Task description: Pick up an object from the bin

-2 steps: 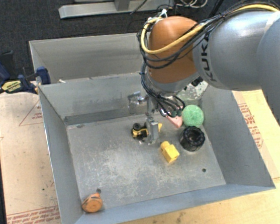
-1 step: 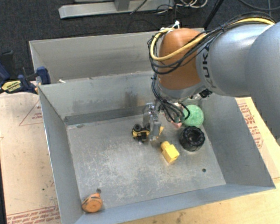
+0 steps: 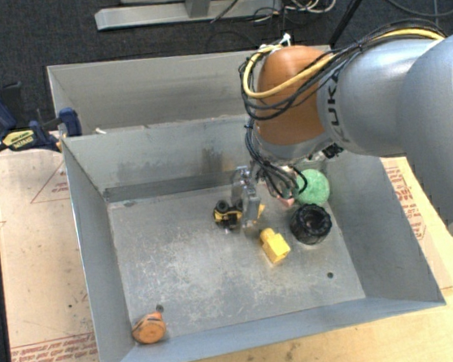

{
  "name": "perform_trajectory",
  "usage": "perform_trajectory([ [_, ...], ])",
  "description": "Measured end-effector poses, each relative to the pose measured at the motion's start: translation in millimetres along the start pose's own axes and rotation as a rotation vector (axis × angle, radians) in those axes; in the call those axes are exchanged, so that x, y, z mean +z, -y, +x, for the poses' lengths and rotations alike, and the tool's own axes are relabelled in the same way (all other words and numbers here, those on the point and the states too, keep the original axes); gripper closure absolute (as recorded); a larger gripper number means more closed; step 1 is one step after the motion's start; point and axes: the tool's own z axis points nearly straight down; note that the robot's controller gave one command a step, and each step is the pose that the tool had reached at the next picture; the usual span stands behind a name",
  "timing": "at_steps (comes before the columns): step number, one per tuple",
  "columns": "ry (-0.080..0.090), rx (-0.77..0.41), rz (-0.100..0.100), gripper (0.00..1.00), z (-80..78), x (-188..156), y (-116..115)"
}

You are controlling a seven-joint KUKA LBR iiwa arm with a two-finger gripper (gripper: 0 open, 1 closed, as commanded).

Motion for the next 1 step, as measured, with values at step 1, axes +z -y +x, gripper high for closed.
perform_trajectory([
  [1,0.002,0.021,0.001,1.0,11.4,-146.0,4.3],
])
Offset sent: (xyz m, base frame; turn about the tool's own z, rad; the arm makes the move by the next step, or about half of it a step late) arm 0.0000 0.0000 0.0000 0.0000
